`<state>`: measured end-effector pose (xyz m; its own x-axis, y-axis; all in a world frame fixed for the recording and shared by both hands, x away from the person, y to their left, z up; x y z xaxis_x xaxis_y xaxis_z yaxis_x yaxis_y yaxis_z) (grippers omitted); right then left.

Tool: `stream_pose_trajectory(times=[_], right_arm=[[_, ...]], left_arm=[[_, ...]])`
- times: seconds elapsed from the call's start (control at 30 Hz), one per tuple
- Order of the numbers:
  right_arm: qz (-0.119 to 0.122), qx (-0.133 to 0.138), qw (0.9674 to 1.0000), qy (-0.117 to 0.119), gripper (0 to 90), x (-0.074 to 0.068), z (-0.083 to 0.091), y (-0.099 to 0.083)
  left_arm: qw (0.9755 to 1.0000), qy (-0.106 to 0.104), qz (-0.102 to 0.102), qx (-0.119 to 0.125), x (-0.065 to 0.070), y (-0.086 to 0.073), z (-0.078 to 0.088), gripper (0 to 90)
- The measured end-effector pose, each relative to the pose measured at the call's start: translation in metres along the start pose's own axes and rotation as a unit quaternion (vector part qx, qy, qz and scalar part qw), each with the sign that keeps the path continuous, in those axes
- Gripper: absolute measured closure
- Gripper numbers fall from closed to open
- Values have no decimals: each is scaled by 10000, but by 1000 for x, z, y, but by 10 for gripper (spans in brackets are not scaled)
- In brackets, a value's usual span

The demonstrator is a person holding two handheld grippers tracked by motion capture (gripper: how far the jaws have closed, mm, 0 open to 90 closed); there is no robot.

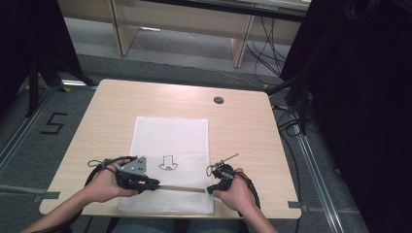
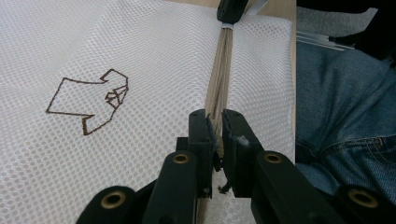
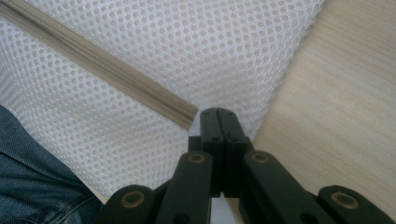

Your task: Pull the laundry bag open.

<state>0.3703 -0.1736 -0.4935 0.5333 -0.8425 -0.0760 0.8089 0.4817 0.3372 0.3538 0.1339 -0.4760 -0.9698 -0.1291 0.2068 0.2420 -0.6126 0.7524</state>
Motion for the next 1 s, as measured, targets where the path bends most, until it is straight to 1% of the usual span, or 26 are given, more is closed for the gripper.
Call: stream_pose_trajectory(times=[0.03,0.1,0.13,0.17,0.2,0.23,0.27,0.33,0.4,0.43,0.5,0.53,0.57,0.6,0.63,0.67,0.7,0.8,0.83,0.93,0.97,1.0], right_arm=[[-114,-15,9999,-30,900,-2,0,-1],[-107,-3,9999,4,900,-2,0,-1],[-201,-87,9998,41,900,-3,1,-1],[-166,-55,9998,27,900,-3,1,-1],[-80,18,10000,1,900,-1,0,-1],[13,37,9999,-121,900,1,-1,-1],[-124,-13,9999,-62,900,-1,0,-1],[-91,-72,9999,-28,900,-1,1,0],[-124,-13,9999,-34,900,-1,0,-1],[-11,-18,10000,7,900,0,0,0],[-20,13,10000,-3,900,0,0,0],[-117,-6,9999,-41,900,-2,0,0],[-102,3,9999,2,900,-2,0,-1],[-76,25,10000,-3,900,-1,0,-1],[-112,-6,9999,4,900,-2,0,-1],[-104,5,9999,-39,900,-1,0,-1],[-96,4,10000,6,900,-2,0,-1],[-72,-52,10000,17,900,-1,1,0],[-60,-14,10000,19,900,0,0,0],[-35,-30,10000,-12,900,0,0,0],[-31,48,10000,-7,900,-1,-1,0],[-113,-39,9999,5,900,-2,1,-1]], left_arm=[[10000,-13,-2,14,0,0,0,822],[10000,-19,-15,3,0,1,1,822],[10000,-21,-17,3,0,0,1,822],[10000,-31,-13,-4,0,0,1,823],[10000,-39,-16,-8,0,0,1,822],[10000,-49,-25,-16,0,0,1,822],[10000,-18,-44,-47,0,0,2,822],[10000,-44,15,49,-1,0,4,822],[10000,-23,19,52,-1,-1,6,822],[10000,-31,34,60,-1,-2,5,822],[10000,-30,-11,-9,0,-2,4,822],[10000,-68,-8,9,-1,-2,4,822],[10000,-54,5,24,0,-2,5,822],[10000,-46,4,-3,0,-2,5,822],[10000,-21,-19,-37,0,-2,6,822],[10000,-32,20,26,-1,-3,7,822],[10000,-13,16,-9,-1,-4,9,823],[10000,-6,75,27,-1,-8,11,822],[10000,-11,70,33,-1,-9,12,822],[10000,-3,37,14,-1,-8,12,823],[10000,-9,49,24,-1,-8,12,822],[10000,-24,67,32,-1,-8,12,822]])
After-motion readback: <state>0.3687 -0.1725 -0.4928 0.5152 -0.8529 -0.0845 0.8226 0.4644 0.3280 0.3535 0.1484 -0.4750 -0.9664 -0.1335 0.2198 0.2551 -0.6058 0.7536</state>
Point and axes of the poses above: each handheld gripper's, and its own axes: z roughly backward along the jaws, y roughly out of its top, x roughly to its right, the point moved 1 cm from there along -z, roughly forward along the jaws, and after that the axes turned 11 degrees about -y, right-handed, at the moved point
